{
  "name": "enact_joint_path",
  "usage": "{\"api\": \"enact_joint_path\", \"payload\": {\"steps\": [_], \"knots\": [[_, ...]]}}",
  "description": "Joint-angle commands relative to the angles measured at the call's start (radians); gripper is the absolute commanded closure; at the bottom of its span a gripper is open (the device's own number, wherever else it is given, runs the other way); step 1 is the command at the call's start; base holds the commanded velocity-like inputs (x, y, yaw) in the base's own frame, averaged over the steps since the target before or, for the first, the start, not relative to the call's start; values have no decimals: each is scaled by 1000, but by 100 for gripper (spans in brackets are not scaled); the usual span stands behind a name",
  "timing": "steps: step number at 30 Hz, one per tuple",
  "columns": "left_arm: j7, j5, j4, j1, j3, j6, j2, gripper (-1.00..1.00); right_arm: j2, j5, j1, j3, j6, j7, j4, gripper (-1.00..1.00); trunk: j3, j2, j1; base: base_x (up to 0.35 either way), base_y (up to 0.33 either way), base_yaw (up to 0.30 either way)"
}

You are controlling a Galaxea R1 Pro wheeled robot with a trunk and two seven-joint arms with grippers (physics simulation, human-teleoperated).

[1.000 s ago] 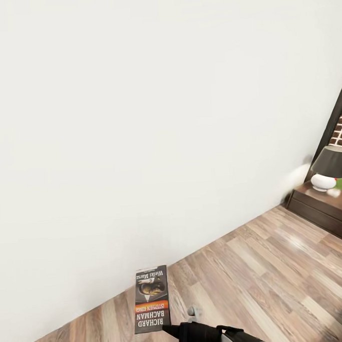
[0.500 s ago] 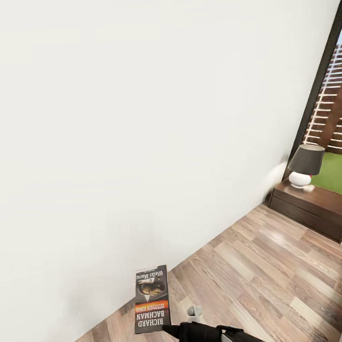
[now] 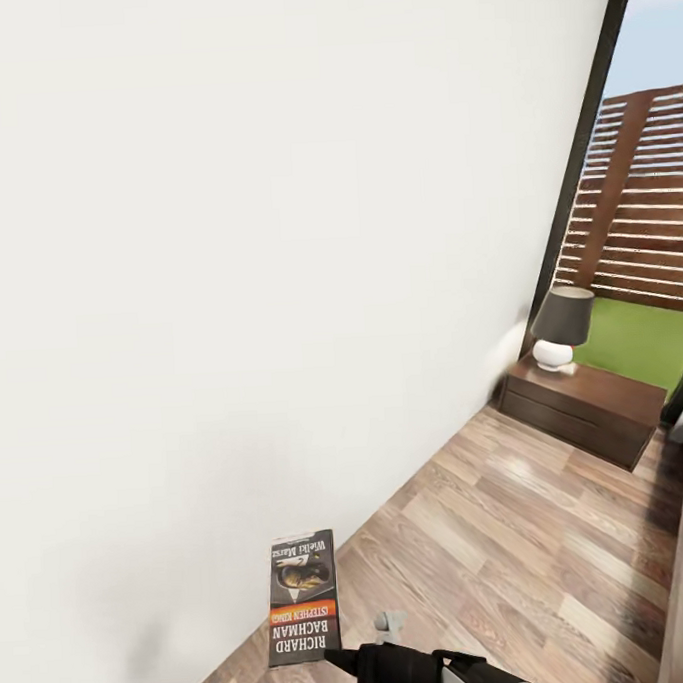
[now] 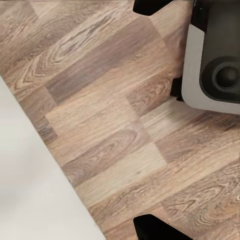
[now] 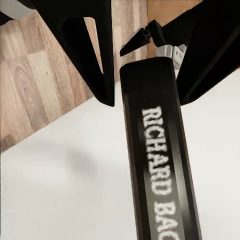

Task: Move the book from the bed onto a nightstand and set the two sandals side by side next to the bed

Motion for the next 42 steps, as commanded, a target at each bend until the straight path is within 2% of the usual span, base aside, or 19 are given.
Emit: {"api": "enact_joint_path", "payload": {"steps": [1, 15, 42], "knots": [[6, 3, -1, 0, -9, -2, 1, -100, 0, -5, -1, -6, 4, 2, 1, 100, -2, -2, 1, 337, 77, -274], [6, 1, -2, 0, -9, -3, 1, -100, 0, -5, -1, -6, 5, 2, 1, 100, -2, -2, 1, 270, 56, -278], [6, 0, -3, 1, -9, -5, 1, -100, -1, -5, -1, -6, 5, 2, 1, 100, -2, -2, 1, 21, 3, -280]]}}
